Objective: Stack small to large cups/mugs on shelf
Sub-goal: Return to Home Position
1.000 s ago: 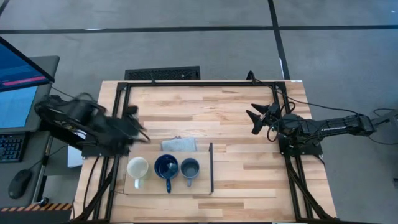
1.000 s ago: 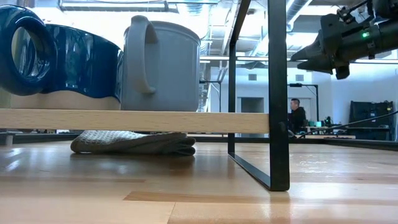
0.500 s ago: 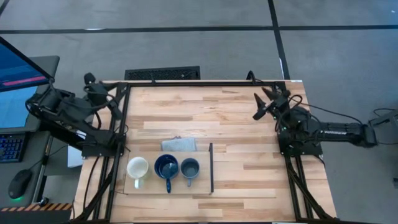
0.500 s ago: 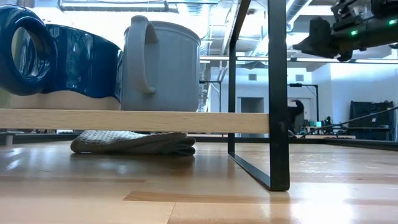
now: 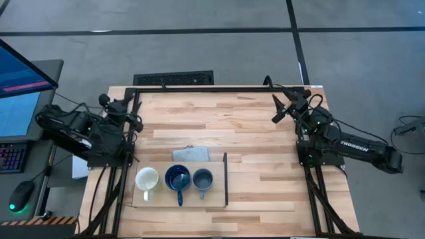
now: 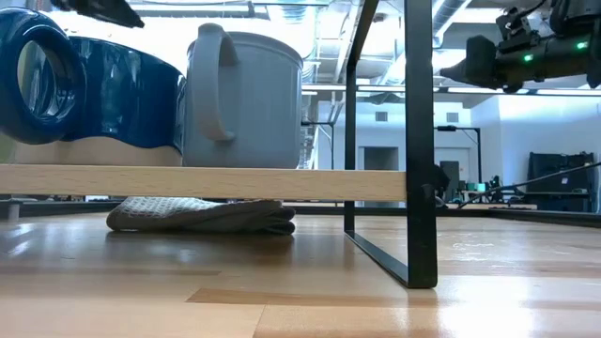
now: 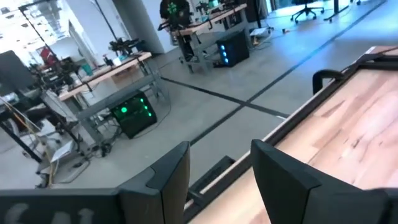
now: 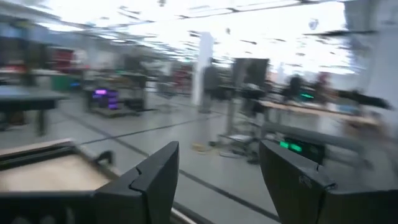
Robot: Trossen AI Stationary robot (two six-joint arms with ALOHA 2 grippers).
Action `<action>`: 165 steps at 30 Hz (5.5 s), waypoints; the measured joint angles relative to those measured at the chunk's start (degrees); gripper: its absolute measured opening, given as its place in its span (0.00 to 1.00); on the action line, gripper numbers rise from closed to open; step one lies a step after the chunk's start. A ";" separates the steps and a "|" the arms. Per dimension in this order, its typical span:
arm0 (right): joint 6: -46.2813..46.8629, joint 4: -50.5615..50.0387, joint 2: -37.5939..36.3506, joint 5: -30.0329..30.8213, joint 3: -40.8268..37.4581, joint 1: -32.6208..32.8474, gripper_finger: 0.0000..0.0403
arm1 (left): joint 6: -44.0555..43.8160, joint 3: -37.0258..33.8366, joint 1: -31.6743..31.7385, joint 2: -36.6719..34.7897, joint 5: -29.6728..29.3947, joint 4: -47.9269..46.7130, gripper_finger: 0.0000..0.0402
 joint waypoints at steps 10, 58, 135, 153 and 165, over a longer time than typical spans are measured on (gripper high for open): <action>2.74 0.35 0.00 -14.11 0.00 -12.52 0.61 | 23.99 -12.40 0.37 -7.21 11.85 30.13 0.41; 11.89 -0.63 -11.40 -25.08 -9.51 -24.21 0.61 | 35.39 -43.61 54.16 -27.91 53.92 75.38 0.41; 12.86 -15.56 -25.31 -24.63 -9.51 -20.80 0.61 | 31.63 -51.22 54.14 -35.22 53.04 65.90 0.41; 12.86 -15.58 -25.31 -24.64 -9.51 -20.80 0.61 | 31.52 -51.22 54.14 -35.22 53.04 65.88 0.41; 12.87 -15.58 -25.30 -24.63 -9.51 -20.80 0.61 | 31.52 -51.22 54.16 -35.22 53.04 65.88 0.41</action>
